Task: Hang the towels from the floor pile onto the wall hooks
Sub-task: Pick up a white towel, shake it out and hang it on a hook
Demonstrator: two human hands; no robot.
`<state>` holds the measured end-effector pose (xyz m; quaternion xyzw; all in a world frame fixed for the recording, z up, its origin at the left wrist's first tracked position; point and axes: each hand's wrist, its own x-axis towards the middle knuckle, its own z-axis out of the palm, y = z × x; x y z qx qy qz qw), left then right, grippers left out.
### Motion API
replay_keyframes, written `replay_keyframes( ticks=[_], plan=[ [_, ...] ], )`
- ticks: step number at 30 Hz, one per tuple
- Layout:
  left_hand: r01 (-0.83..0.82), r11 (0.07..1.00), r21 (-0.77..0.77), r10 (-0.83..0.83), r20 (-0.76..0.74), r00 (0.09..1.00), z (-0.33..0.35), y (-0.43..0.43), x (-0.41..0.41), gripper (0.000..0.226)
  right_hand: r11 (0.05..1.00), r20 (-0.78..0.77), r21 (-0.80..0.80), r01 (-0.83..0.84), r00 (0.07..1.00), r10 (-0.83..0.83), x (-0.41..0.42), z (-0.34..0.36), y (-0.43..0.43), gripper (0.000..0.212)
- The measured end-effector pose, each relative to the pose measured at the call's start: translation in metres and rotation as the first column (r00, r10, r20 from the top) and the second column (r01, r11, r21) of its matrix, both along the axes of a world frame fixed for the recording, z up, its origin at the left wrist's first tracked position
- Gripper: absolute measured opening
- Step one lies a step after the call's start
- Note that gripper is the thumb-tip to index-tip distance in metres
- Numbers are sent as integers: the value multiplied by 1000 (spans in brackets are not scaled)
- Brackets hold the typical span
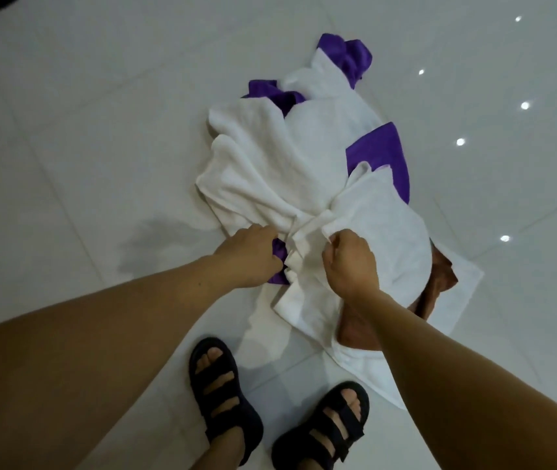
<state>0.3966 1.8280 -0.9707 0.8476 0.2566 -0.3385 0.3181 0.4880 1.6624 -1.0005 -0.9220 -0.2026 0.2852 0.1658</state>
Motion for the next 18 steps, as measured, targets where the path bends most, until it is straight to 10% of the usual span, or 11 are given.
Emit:
replay_keyframes(
  ticks=[7, 12, 18],
  plan=[
    [-39, 999, -34, 43, 119, 992, 164, 1, 32, 64, 703, -222, 357, 615, 787, -576, 28, 187, -15, 10],
    [-10, 985, -175, 54, 251, 966, 323, -11, 54, 89, 532, -433, 552, 642, 766, -475, 59, 366, 2, 15],
    [-128, 988, -88, 153, 403, 902, 490, -20, 52, 17, 516, -454, 706, 485, 869, -196, 73, 547, 8, 8]
  ],
)
